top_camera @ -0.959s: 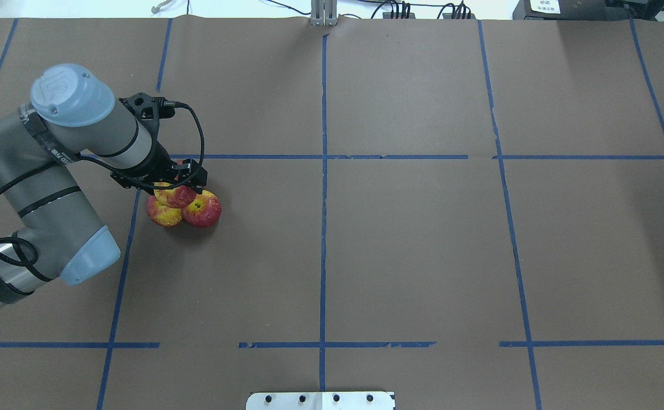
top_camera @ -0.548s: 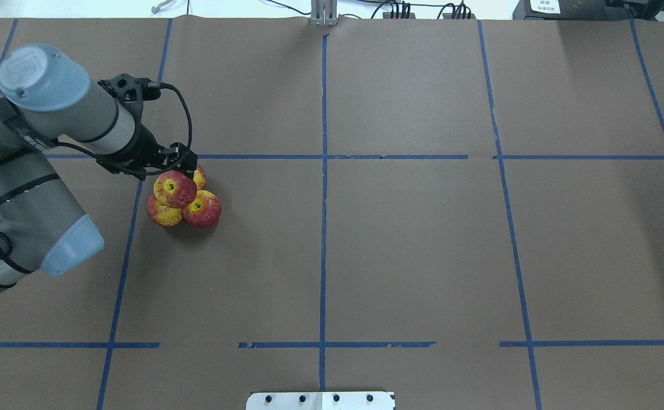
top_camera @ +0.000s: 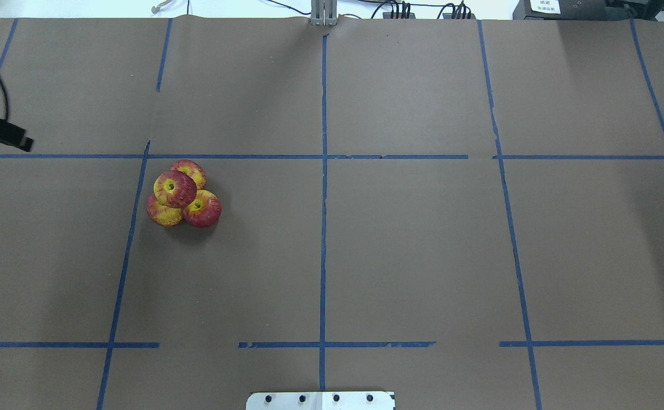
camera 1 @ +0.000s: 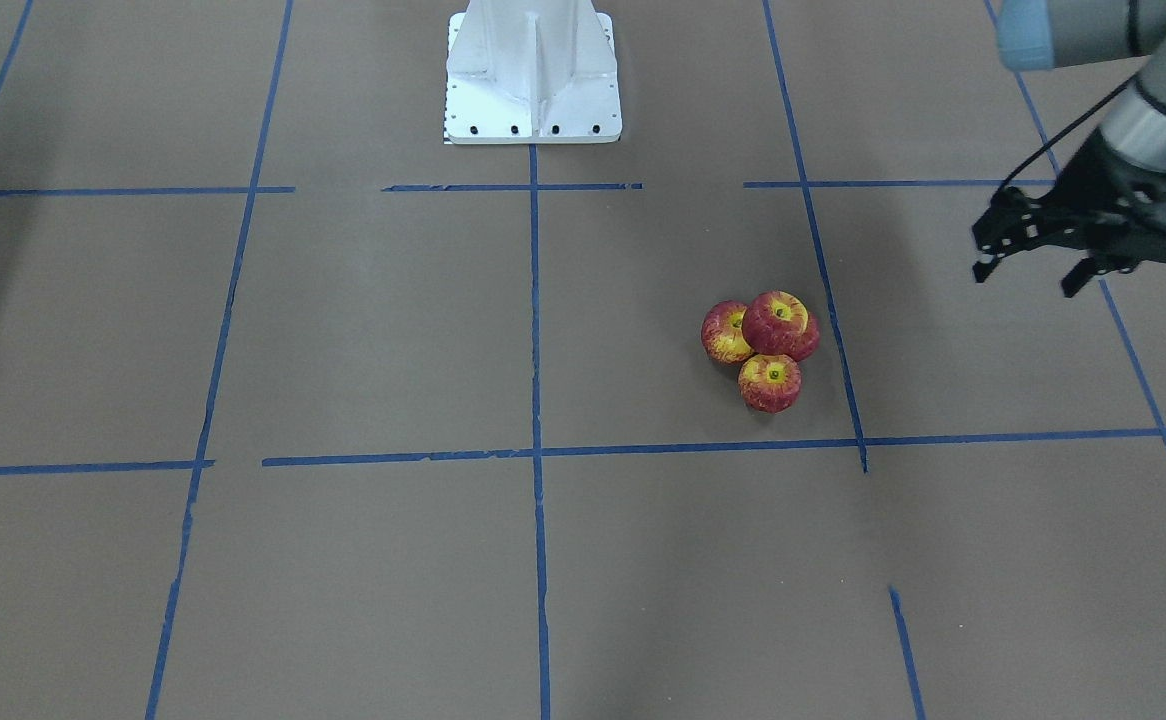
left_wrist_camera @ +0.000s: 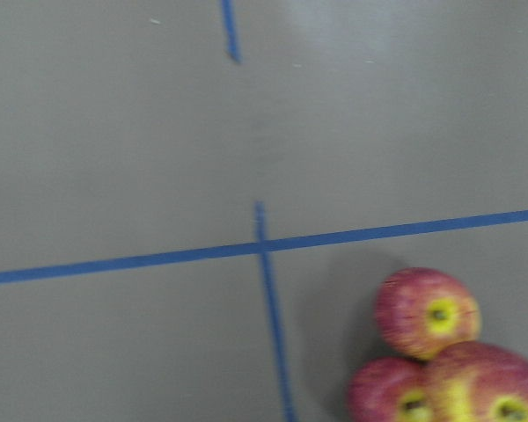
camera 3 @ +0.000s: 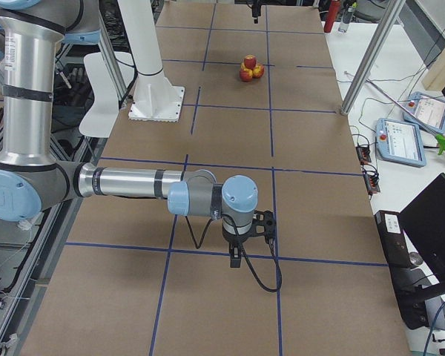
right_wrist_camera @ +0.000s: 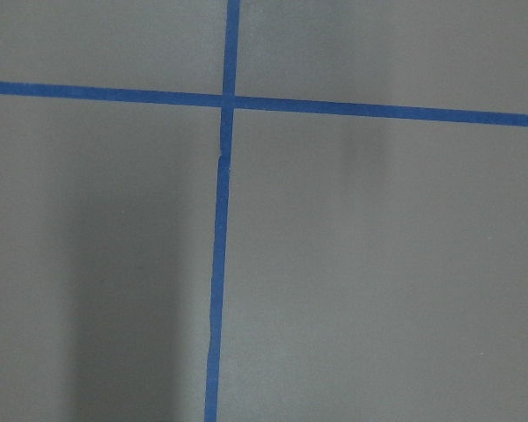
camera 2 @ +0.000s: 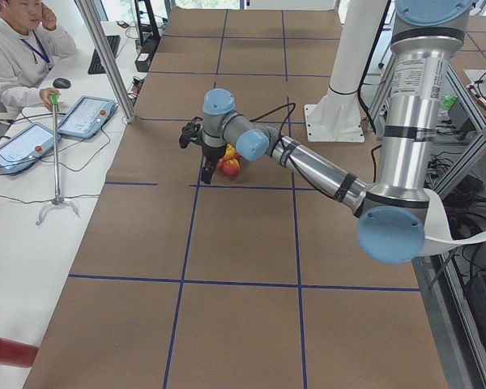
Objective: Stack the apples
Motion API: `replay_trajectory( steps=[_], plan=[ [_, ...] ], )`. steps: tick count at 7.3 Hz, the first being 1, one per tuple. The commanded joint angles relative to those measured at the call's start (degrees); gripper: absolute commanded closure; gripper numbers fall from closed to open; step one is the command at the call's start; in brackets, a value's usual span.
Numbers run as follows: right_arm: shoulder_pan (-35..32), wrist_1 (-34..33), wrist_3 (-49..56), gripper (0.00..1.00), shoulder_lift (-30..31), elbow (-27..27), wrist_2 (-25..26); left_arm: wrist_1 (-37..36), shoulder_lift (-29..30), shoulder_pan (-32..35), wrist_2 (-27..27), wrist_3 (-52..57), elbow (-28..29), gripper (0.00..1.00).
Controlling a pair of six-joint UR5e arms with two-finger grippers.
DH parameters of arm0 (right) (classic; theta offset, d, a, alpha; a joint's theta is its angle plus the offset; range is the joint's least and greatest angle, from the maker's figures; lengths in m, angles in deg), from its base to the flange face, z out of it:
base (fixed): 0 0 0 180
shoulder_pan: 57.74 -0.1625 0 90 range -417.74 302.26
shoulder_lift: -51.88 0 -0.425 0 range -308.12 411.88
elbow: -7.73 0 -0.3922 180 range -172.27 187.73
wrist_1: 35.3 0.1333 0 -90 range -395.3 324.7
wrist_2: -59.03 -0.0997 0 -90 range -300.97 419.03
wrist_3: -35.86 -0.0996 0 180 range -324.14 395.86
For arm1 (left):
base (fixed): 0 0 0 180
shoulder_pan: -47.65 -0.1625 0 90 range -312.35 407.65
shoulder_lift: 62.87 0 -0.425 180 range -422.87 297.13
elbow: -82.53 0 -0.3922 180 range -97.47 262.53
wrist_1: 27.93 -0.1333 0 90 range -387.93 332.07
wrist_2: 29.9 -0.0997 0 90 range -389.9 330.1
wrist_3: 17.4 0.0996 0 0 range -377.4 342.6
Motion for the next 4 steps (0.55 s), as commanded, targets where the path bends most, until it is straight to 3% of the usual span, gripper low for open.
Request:
replay_trajectory(
  steps=[1, 2, 3, 4],
  plan=[
    [0.0, 0.0, -0.03, 0.0, 0.0, 0.0, 0.0, -0.47, -4.56, 12.58, 2.95, 22.63, 7.61, 0.0],
    [0.0, 0.0, -0.03, 0.0, 0.0, 0.0, 0.0, -0.38, -6.22, 17.68, 6.08, 34.98, 13.84, 0.0],
    [0.0, 0.0, -0.03, 0.0, 0.0, 0.0, 0.0, -0.55, -7.19, 19.82, 8.64, 39.8, 17.81, 0.0],
    [0.0, 0.0, -0.03, 0.0, 0.0, 0.0, 0.0, -1.6, -10.16, 21.23, 8.75, 39.33, 16.46, 0.0]
  ],
)
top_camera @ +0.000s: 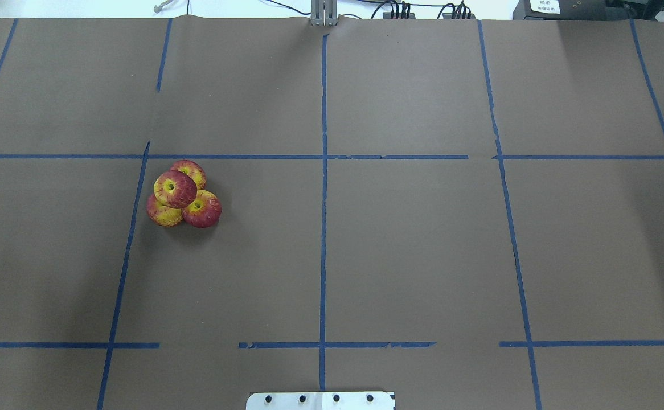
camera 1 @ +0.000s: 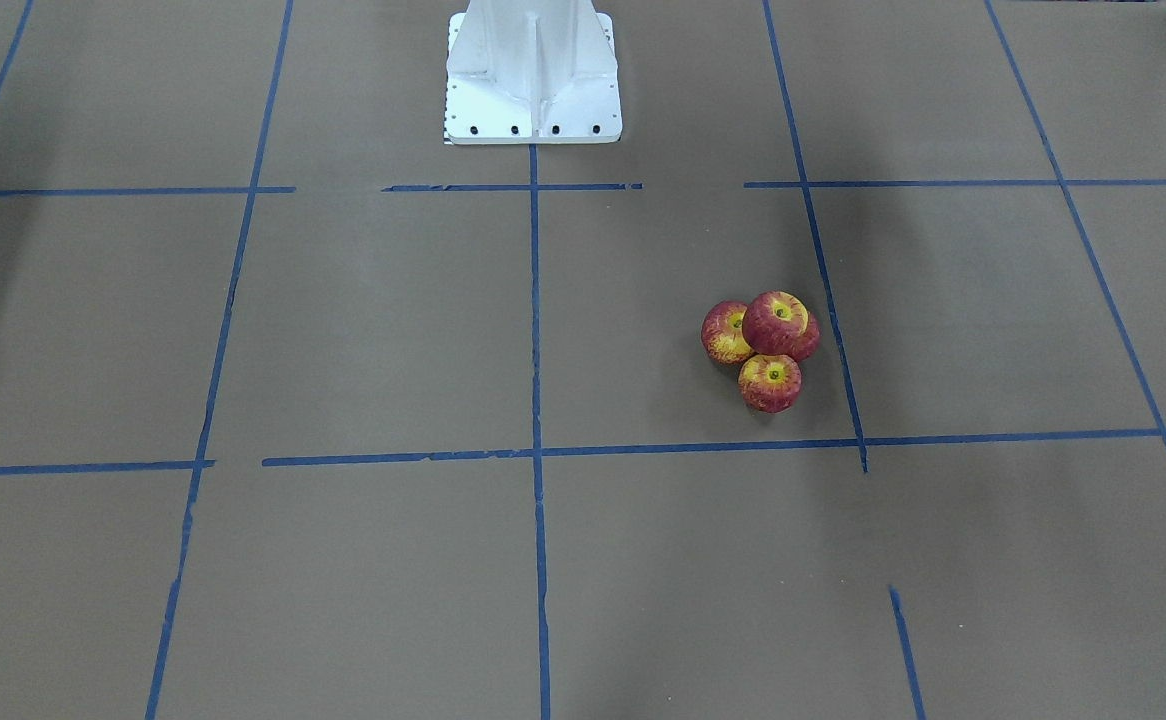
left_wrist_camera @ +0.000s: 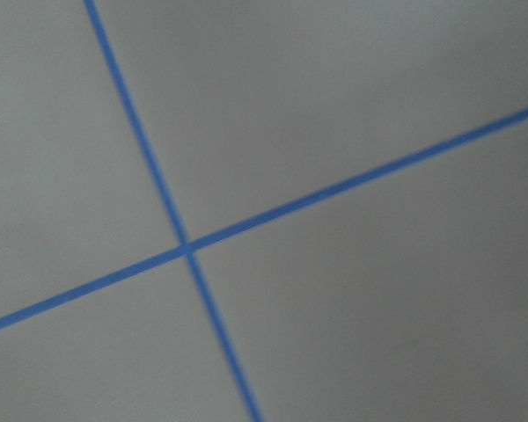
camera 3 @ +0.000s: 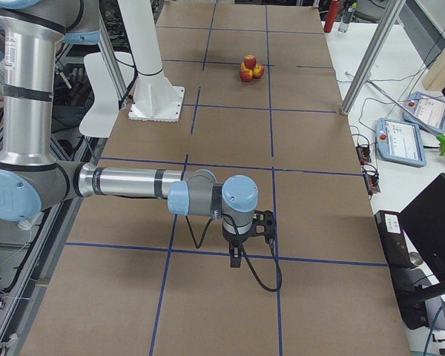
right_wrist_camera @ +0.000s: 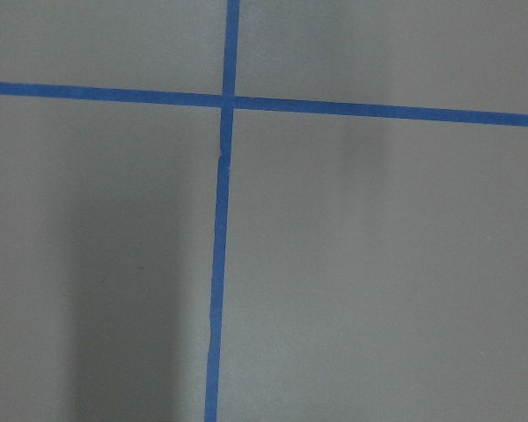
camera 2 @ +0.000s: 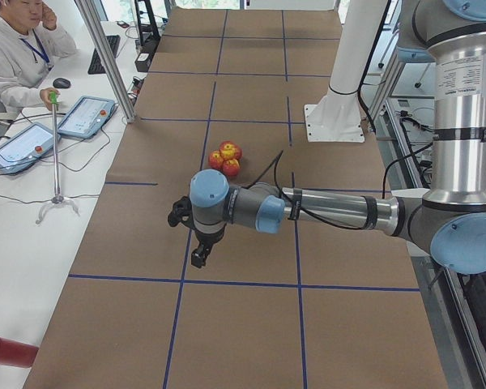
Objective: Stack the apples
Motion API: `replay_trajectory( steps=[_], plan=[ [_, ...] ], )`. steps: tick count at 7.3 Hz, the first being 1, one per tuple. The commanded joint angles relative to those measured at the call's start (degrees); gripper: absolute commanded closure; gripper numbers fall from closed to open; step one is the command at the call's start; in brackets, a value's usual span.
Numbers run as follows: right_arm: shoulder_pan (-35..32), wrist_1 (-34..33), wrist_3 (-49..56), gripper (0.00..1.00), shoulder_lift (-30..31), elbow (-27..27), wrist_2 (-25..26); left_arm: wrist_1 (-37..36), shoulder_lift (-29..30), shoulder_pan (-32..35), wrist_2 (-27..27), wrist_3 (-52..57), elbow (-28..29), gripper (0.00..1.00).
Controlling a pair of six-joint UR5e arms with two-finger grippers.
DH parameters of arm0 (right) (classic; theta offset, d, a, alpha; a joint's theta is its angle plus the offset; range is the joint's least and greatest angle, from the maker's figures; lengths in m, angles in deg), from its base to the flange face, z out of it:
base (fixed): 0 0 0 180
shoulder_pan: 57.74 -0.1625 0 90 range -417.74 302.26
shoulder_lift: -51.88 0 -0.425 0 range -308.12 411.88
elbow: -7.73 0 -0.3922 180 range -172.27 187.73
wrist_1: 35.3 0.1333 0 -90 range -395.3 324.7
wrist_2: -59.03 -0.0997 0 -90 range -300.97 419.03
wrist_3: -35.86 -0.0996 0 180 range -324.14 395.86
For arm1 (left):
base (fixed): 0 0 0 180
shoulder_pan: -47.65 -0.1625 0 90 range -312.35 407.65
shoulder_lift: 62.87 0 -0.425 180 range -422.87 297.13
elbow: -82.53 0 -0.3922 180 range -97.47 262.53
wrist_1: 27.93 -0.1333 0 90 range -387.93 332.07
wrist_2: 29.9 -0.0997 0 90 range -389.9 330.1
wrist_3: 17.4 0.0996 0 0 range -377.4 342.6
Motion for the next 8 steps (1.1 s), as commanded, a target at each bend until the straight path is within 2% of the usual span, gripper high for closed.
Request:
replay_trajectory(
  steps=[1, 2, 5, 8],
  plan=[
    [0.0, 0.0, 0.0, 0.0, 0.0, 0.0, 0.0, -6.25, -2.2, 2.4, 0.69, -0.38, -0.67, 0.0],
    [0.0, 0.0, 0.0, 0.0, 0.0, 0.0, 0.0, -9.52, -1.15, 2.4, 0.77, -1.9, -0.69, 0.0],
    [0.0, 0.0, 0.09, 0.0, 0.0, 0.0, 0.0, -7.54, -1.4, 2.13, 0.6, -1.65, 0.37, 0.0],
    [0.0, 0.0, 0.09, 0.0, 0.0, 0.0, 0.0, -8.68, 2.47, 1.96, 0.51, -1.56, 0.19, 0.0]
  ],
)
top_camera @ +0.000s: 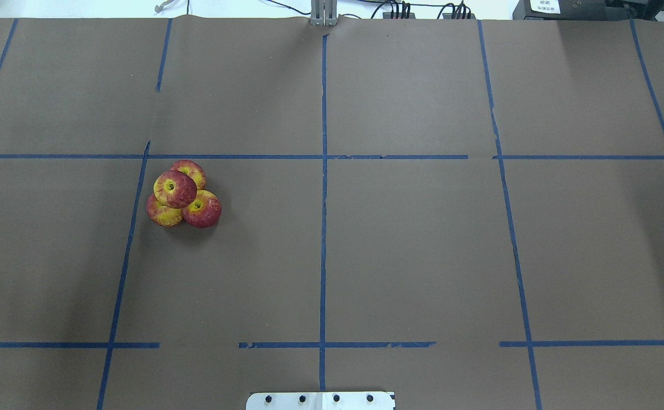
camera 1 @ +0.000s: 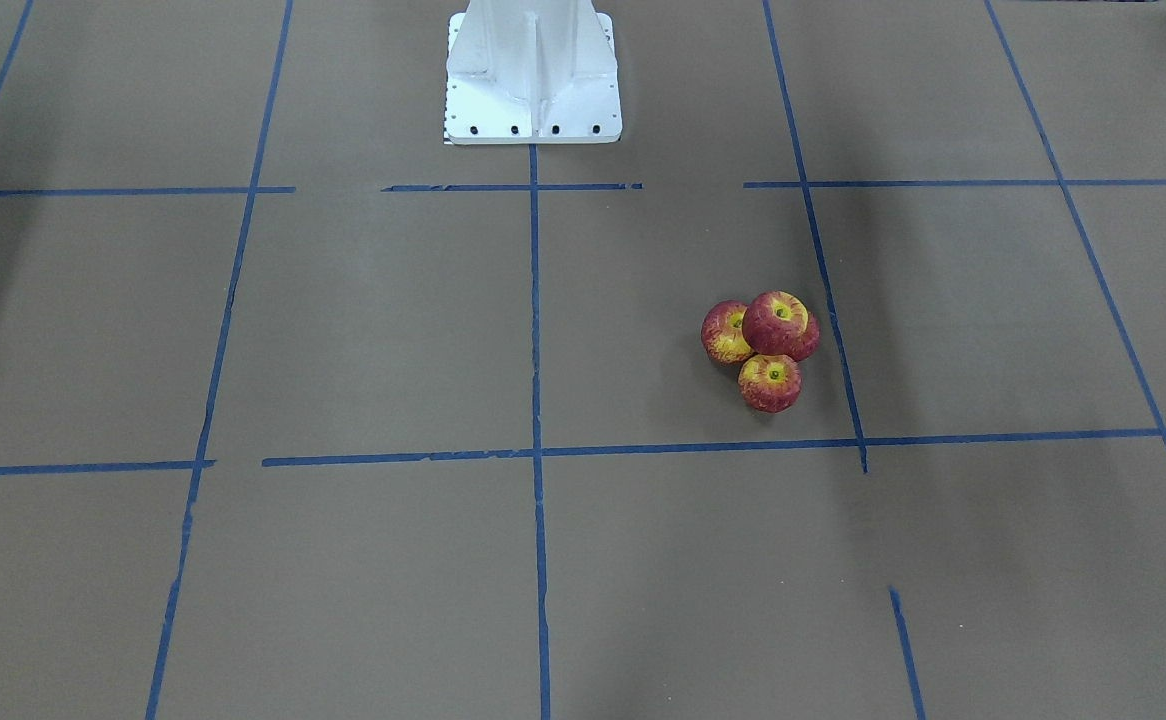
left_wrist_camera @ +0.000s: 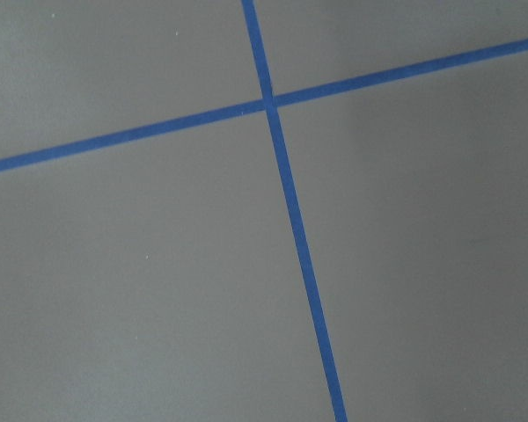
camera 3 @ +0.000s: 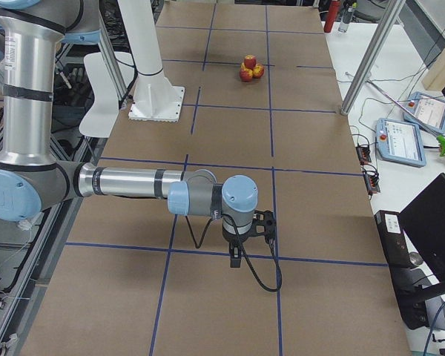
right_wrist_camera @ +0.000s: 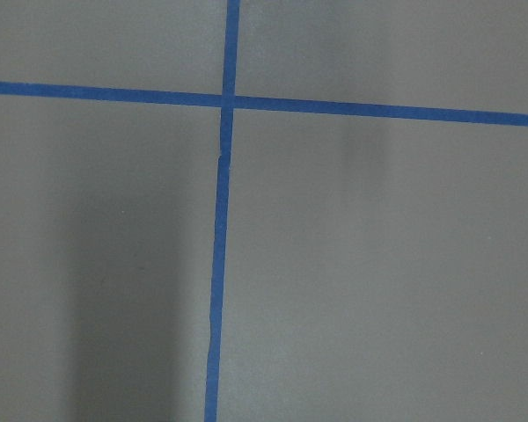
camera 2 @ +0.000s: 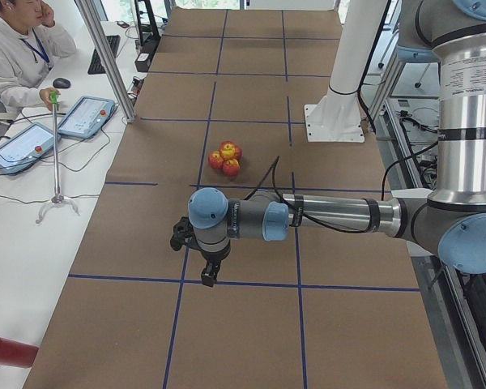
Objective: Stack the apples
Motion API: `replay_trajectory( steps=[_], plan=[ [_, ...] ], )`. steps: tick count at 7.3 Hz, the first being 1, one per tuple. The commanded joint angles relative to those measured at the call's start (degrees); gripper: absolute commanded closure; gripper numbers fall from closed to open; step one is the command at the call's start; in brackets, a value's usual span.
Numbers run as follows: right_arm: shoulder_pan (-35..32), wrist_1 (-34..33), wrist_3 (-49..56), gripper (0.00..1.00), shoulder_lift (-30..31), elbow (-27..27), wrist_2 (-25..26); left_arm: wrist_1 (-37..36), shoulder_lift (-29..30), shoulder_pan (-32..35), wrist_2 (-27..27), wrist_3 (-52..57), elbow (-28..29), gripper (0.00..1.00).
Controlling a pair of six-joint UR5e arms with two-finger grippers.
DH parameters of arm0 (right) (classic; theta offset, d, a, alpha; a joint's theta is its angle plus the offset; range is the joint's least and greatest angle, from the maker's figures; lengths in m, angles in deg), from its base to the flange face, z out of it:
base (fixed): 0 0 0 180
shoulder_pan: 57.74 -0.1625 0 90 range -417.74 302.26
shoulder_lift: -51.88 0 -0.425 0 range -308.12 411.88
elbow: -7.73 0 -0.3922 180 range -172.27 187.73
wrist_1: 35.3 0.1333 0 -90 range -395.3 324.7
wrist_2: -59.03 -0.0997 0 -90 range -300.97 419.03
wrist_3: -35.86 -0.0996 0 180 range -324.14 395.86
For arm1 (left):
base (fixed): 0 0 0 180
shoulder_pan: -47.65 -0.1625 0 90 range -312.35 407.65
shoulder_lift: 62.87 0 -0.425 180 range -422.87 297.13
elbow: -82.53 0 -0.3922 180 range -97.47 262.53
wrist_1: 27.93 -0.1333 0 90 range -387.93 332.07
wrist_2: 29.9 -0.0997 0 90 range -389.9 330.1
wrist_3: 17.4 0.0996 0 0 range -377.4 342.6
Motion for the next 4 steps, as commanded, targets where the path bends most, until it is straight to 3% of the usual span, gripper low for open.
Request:
replay_trajectory(
  steps=[1, 4],
  plan=[
    [0.0, 0.0, -0.02, 0.0, 0.0, 0.0, 0.0, -0.08, 0.36, -0.06, -0.02, -0.05, 0.75, 0.0],
    [0.0, 0.0, -0.03, 0.0, 0.0, 0.0, 0.0, 0.01, 0.44, -0.06, -0.02, -0.14, 0.41, 0.0]
  ],
)
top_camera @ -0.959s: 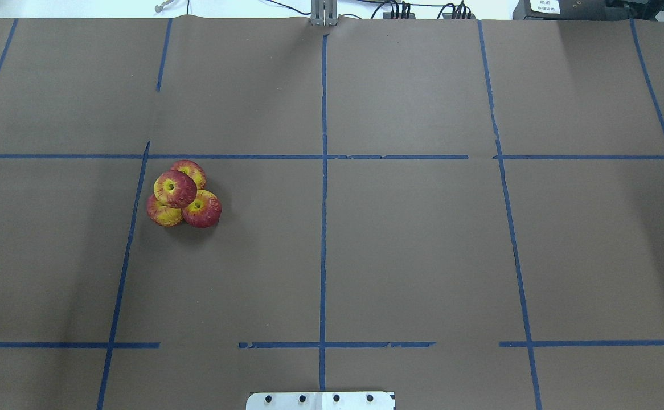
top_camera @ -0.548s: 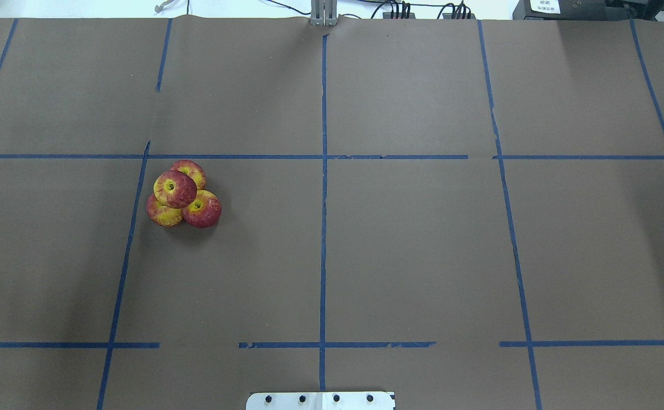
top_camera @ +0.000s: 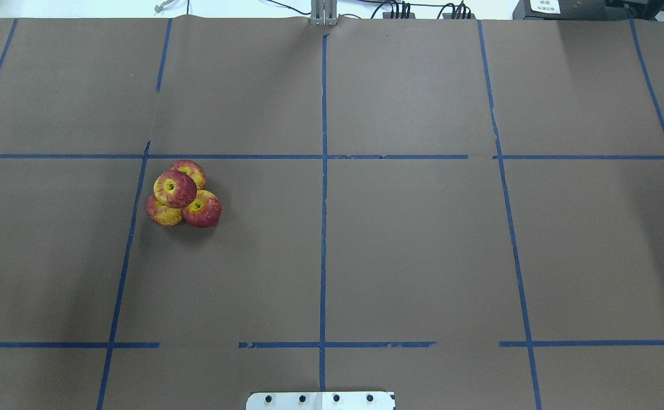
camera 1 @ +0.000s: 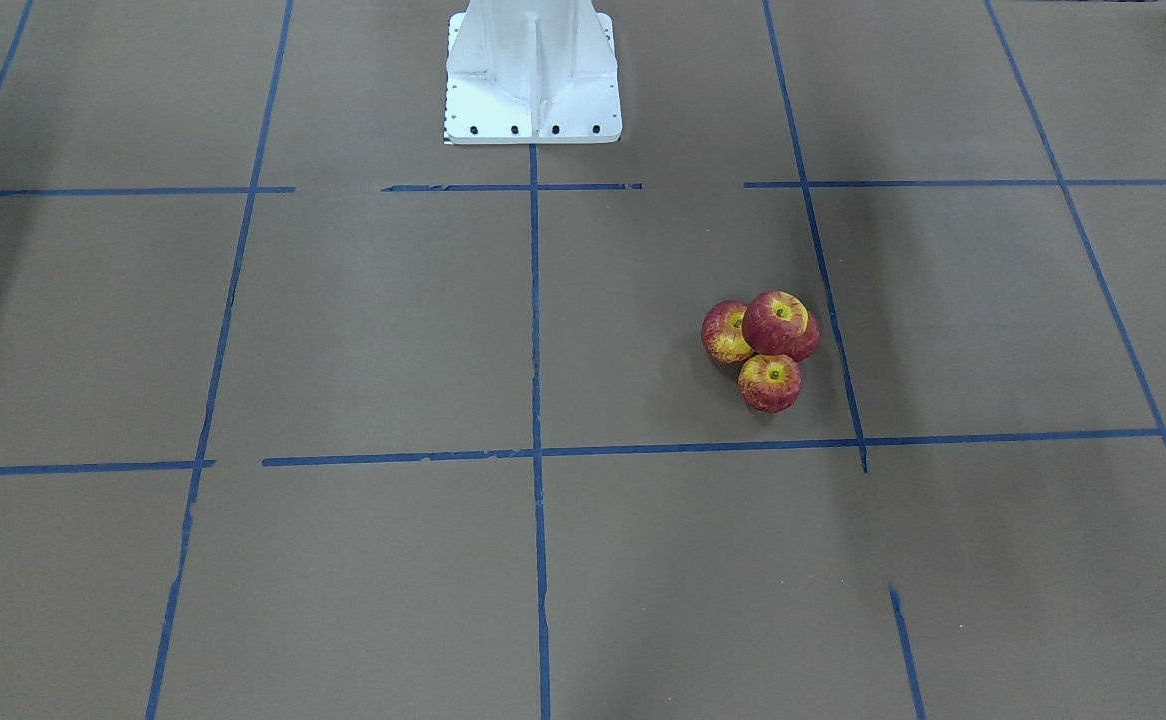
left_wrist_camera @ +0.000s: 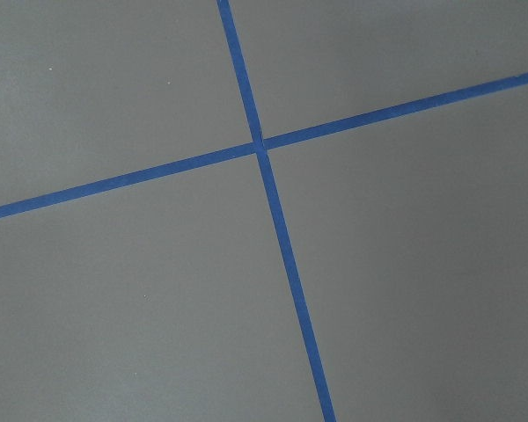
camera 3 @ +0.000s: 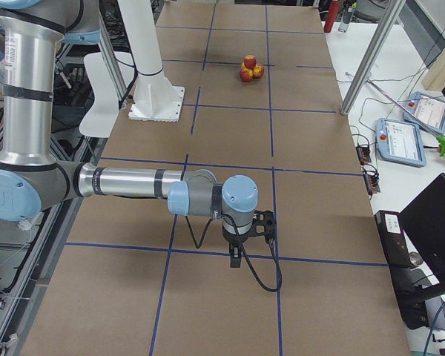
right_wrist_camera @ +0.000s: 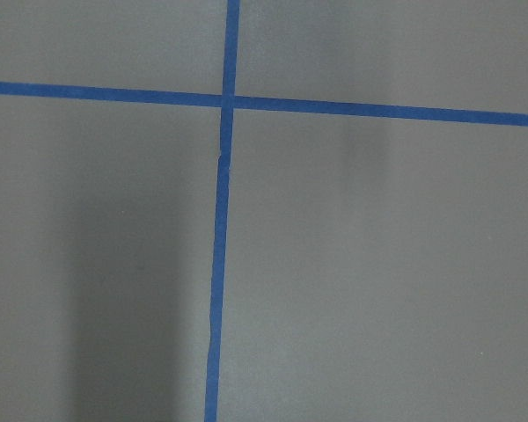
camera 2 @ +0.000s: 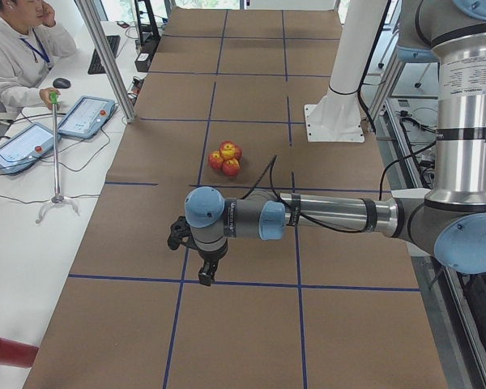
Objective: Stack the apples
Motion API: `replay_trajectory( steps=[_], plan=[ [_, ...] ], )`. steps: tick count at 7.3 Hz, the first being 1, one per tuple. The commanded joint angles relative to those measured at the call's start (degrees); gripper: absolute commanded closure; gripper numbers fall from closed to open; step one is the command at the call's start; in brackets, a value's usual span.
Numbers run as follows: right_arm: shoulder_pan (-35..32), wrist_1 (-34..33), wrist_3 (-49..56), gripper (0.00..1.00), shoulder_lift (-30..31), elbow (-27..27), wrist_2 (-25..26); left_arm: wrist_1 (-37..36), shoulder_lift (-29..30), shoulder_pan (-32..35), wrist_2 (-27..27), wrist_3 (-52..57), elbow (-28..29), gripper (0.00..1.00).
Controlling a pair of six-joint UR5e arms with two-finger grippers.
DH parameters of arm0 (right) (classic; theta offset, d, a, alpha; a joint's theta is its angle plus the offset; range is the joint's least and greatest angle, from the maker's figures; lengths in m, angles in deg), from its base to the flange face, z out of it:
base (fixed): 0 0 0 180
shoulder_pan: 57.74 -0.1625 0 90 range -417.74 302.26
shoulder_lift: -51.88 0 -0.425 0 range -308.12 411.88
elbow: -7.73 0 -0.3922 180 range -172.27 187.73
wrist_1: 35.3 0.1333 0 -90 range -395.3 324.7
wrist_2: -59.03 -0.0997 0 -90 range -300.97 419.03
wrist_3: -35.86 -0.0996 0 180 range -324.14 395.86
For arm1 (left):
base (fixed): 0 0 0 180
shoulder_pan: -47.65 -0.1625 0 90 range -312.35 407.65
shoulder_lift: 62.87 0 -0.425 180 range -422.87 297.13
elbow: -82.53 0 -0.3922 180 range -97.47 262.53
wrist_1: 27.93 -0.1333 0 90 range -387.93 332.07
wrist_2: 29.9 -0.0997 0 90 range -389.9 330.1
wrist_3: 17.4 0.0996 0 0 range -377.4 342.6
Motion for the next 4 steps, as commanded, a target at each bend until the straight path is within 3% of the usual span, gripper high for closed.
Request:
replay_trajectory(
  steps=[1, 4],
  plan=[
    [0.0, 0.0, 0.08, 0.0, 0.0, 0.0, 0.0, 0.13, 0.29, 0.0, 0.11, -0.03, -0.72, 0.0],
    [0.0, 0.0, 0.0, 0.0, 0.0, 0.0, 0.0, 0.22, 0.91, 0.0, 0.02, -0.03, -0.45, 0.0]
  ],
)
